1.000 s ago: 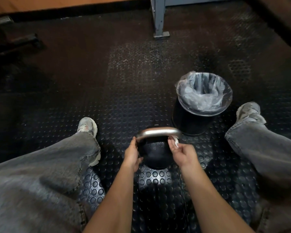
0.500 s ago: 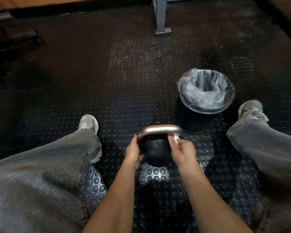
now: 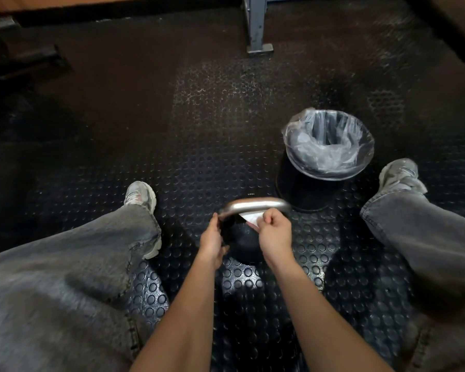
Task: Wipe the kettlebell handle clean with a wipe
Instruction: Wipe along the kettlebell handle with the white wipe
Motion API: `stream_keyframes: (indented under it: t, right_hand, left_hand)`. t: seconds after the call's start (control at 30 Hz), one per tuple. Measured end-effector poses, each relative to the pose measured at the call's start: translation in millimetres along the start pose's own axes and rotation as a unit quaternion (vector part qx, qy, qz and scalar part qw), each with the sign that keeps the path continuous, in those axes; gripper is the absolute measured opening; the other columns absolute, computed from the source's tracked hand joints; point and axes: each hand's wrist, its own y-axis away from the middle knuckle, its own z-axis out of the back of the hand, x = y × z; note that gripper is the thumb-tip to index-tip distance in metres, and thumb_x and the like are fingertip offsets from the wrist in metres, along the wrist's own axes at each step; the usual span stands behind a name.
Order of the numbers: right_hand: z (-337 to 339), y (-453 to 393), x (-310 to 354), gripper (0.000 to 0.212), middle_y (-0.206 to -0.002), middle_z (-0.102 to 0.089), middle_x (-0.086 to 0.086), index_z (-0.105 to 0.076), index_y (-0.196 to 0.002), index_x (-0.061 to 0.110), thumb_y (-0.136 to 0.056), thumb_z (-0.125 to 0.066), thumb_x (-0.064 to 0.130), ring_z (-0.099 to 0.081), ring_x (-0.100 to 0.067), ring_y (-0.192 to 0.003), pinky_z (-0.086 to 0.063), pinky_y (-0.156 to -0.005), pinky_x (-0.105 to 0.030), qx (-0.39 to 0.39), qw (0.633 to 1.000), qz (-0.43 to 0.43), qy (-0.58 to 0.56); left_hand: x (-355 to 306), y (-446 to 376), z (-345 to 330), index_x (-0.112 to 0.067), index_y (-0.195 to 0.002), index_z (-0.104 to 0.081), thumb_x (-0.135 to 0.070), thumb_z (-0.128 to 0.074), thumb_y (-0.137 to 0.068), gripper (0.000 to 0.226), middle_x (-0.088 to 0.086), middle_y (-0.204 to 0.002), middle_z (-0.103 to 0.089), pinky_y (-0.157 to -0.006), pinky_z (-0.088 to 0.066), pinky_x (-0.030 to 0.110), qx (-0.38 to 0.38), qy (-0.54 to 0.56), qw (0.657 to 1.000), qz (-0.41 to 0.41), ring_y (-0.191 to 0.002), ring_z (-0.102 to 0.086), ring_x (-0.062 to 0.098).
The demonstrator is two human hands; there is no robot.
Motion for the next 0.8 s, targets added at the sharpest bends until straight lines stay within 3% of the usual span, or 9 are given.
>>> stream_keyframes:
  t: [0.07,0.17,0.3,0.4,0.5,0.57,0.63,0.73,0.8]
  right_hand:
    - [3.4,-7.5,11.1,0.039,-0.084,-0.043,-0.008,-0.045,-0.071,0.013,-0.092,-0.040,-0.020,-0.042,-0.021,-0.077,-0.055,-0.096,-0.048,-0.055,0.984,-0.047,-0.163]
    - [21.7,-20.9,14.2,0.031,-0.128,-0.042,-0.025,-0.050,-0.114,-0.003,-0.094,-0.038,-0.023,-0.053,-0.035,-0.111,-0.055,-0.091,-0.048,-0.120,0.897,-0.151,-0.398]
    - [37.9,-23.2,0.2,0.041,-0.137,-0.045,-0.036,-0.039,-0.137,-0.015,-0.096,-0.035,-0.018,-0.062,-0.043,-0.100,-0.059,-0.074,-0.045,-0.136,0.848,-0.215,-0.464]
    - [33.6,-29.1,10.3,0.033,-0.130,-0.051,-0.034,-0.048,-0.124,-0.016,-0.093,-0.037,-0.021,-0.063,-0.041,-0.103,-0.058,-0.083,-0.046,-0.138,0.869,-0.209,-0.426]
    - [10.3,-21.8,22.2,0.027,-0.119,-0.052,-0.024,-0.053,-0.105,-0.005,-0.094,-0.036,-0.023,-0.058,-0.034,-0.108,-0.054,-0.094,-0.048,-0.127,0.907,-0.166,-0.366]
    - [-3.7,-5.6,15.5,0.030,-0.092,-0.051,-0.009,-0.048,-0.082,0.006,-0.096,-0.038,-0.019,-0.054,-0.019,-0.085,-0.054,-0.099,-0.045,-0.093,0.952,-0.127,-0.262]
    - [-11.7,6.8,7.1,0.042,-0.070,-0.034,0.002,-0.037,-0.068,0.016,-0.094,-0.044,-0.016,-0.035,-0.010,-0.066,-0.054,-0.100,-0.044,-0.055,0.977,-0.085,-0.186]
    - [-8.3,5.9,7.3,0.044,-0.071,-0.033,0.001,-0.037,-0.065,0.018,-0.090,-0.042,-0.018,-0.034,-0.012,-0.067,-0.055,-0.099,-0.044,-0.051,0.989,-0.056,-0.124]
    - [2.8,-9.1,17.2,0.030,-0.092,-0.053,-0.013,-0.054,-0.084,0.003,-0.092,-0.038,-0.021,-0.056,-0.021,-0.083,-0.055,-0.096,-0.044,-0.117,0.958,-0.109,-0.239]
  left_hand:
    - [-0.8,0.7,-0.5,-0.021,-0.125,-0.065,-0.054,-0.045,-0.100,0.046,0.001,-0.110,-0.076,-0.101,-0.050,0.047,0.000,-0.003,1.000,-0.001,-0.107,-0.068,0.021]
    - [-0.4,1.0,0.2,-0.023,-0.126,-0.065,-0.056,-0.044,-0.099,0.048,0.002,-0.112,-0.075,-0.102,-0.049,0.049,0.001,-0.009,1.000,-0.003,-0.111,-0.066,0.023]
    - [0.6,0.6,0.2,-0.022,-0.128,-0.063,-0.055,-0.043,-0.100,0.048,0.003,-0.117,-0.073,-0.105,-0.047,0.051,0.004,-0.003,1.000,-0.003,-0.114,-0.064,0.024]
    - [0.7,0.5,0.5,-0.023,-0.128,-0.064,-0.056,-0.044,-0.099,0.049,0.003,-0.117,-0.073,-0.106,-0.046,0.051,0.001,-0.005,1.000,-0.003,-0.115,-0.064,0.024]
    - [0.2,-0.1,-0.5,-0.021,-0.125,-0.065,-0.055,-0.045,-0.099,0.048,0.004,-0.114,-0.074,-0.105,-0.047,0.050,-0.002,-0.004,1.000,-0.004,-0.112,-0.065,0.024]
    - [-1.2,3.6,-1.3,-0.019,-0.125,-0.065,-0.052,-0.043,-0.101,0.046,0.005,-0.114,-0.074,-0.105,-0.047,0.048,0.001,0.001,1.000,-0.003,-0.111,-0.065,0.023]
    - [-1.7,4.7,-1.4,-0.018,-0.127,-0.063,-0.052,-0.043,-0.102,0.047,0.005,-0.116,-0.073,-0.107,-0.045,0.047,0.003,0.001,1.000,-0.002,-0.113,-0.065,0.022]
    - [-0.6,3.9,-0.8,-0.019,-0.130,-0.062,-0.053,-0.043,-0.101,0.049,0.004,-0.119,-0.072,-0.109,-0.043,0.050,0.004,-0.004,1.000,-0.002,-0.116,-0.064,0.022]
    - [-0.2,2.1,-0.8,-0.020,-0.130,-0.063,-0.054,-0.043,-0.101,0.049,0.004,-0.119,-0.072,-0.108,-0.043,0.051,0.004,-0.006,1.000,-0.002,-0.117,-0.063,0.023]
